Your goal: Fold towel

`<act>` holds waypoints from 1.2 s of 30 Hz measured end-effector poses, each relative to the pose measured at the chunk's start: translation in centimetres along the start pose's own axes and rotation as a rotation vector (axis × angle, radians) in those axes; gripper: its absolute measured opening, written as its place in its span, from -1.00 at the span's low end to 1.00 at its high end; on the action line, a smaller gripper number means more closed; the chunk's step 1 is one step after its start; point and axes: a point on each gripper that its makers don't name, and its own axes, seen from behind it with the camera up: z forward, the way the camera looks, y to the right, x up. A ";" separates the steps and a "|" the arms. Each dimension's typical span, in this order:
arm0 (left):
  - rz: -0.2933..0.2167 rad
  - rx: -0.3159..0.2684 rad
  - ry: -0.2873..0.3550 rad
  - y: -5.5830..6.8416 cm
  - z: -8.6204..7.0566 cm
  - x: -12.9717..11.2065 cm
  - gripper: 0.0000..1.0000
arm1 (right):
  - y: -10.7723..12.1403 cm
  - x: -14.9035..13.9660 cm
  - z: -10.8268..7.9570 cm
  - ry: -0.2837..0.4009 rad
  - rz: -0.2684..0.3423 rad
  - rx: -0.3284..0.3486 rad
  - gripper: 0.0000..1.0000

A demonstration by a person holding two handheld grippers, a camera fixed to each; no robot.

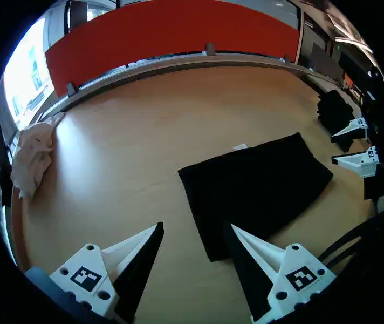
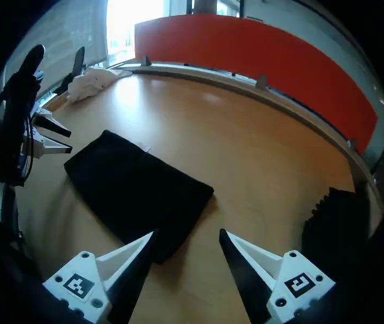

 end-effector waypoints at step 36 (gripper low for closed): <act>-0.131 0.092 0.029 -1.3 -4.8 -3.7 0.62 | -2.4 -1.4 -0.7 0.000 -0.086 0.073 0.70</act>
